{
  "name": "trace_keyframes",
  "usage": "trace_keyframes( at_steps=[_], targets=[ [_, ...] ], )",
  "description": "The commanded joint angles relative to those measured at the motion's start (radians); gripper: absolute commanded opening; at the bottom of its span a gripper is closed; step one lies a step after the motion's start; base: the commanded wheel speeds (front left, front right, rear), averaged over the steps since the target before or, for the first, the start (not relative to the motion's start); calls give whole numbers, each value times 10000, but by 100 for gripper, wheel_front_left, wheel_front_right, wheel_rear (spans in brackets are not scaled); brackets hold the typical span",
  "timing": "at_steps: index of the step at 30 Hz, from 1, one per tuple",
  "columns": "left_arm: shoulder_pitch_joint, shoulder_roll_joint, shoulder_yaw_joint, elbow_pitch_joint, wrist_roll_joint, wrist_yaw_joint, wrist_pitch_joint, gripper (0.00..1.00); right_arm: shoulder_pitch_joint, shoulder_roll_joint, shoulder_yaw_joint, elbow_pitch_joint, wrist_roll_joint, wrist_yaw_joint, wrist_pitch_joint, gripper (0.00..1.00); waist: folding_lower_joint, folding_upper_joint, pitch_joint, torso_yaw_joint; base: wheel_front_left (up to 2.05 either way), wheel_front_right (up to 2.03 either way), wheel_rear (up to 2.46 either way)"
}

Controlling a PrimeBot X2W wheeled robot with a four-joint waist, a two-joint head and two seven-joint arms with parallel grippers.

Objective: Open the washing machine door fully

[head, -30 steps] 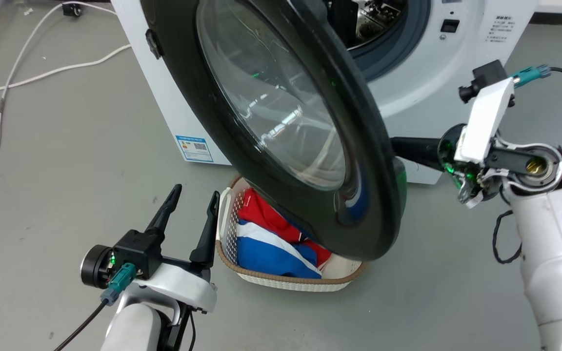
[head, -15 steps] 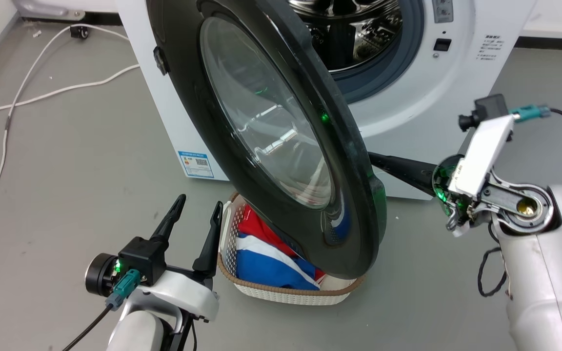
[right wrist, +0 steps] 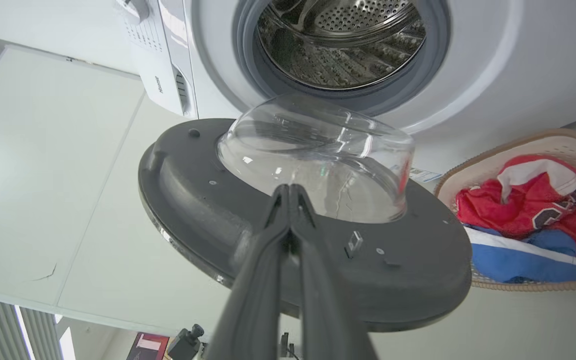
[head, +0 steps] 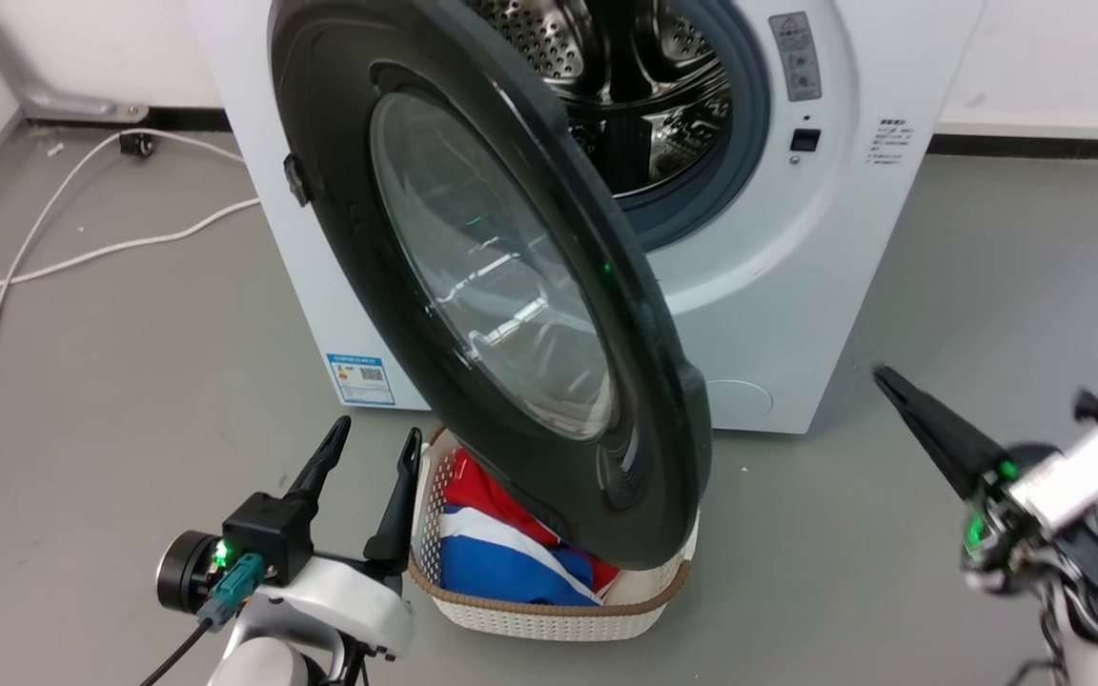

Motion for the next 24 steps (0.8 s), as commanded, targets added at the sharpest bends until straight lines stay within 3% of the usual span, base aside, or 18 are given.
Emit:
trace_keyframes(
  at_steps=[1,12,14,15,16,18,19,24],
  targets=[
    [137,49,35,0,-53,3,-24,100,456,36,-197,-224,146,1,-187,0,1,0,-113,-119,0,0,0],
    [461,56,327,70,-50,3,-24,100,3301,117,-279,-1799,-295,1,-2335,1,1,0,-369,-434,0,0,0],
    [513,52,427,68,-31,4,-24,100,3576,123,-80,-2033,-552,2,-2886,85,1,0,-412,-494,0,0,0],
    [524,42,462,67,-16,4,-24,100,3651,125,16,-2139,-654,2,-3145,100,1,0,-428,-513,0,0,0],
    [568,17,566,76,19,4,-24,100,3748,116,271,-2471,-1499,1,-4007,100,1,0,-470,-563,0,0,0],
    [595,0,620,75,18,4,-24,100,3667,82,311,-2626,-2130,1,-4610,100,1,0,-489,-575,0,0,0],
    [601,-38,724,48,55,4,-24,100,3499,-136,368,-2768,-3725,1,-5523,100,1,0,-493,-575,0,0,0],
    [643,-90,861,16,93,4,-24,100,3310,-479,332,-3032,-7310,1,-6690,100,1,0,-514,-550,0,0,0]
  ],
)
